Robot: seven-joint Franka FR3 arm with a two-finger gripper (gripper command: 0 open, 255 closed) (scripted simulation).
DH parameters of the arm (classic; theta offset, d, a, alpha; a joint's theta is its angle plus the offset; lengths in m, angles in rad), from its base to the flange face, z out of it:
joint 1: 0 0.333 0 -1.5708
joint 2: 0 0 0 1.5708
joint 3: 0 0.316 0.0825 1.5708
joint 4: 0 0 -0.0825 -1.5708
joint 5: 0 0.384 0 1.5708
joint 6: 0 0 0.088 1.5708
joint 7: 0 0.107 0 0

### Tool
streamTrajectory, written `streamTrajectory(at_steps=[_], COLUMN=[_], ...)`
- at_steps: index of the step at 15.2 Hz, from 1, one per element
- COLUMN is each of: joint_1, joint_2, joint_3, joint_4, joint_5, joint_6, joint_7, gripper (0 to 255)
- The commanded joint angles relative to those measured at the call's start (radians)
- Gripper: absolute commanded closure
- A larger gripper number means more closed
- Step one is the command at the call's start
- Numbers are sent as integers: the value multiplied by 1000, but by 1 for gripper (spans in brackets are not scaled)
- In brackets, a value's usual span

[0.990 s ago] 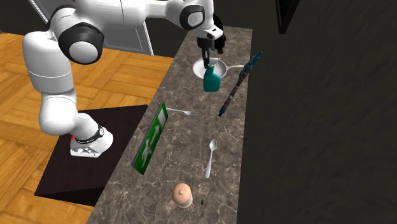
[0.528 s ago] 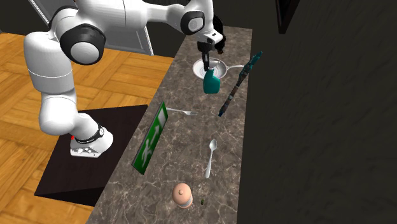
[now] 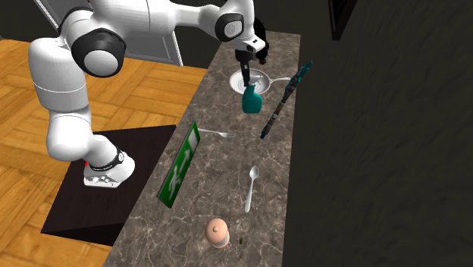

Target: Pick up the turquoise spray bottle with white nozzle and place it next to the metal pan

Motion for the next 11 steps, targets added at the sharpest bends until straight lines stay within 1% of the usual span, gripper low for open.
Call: streamTrajectory(at_steps=[1,5,11], joint_1=[0,10,10], joint_2=[0,-20,-20], joint_3=[0,6,6], joint_4=[0,97,97], joint_5=[0,7,7], joint_6=[0,-116,-116], joint_7=[0,-8,-8], gripper=[0,0,0])
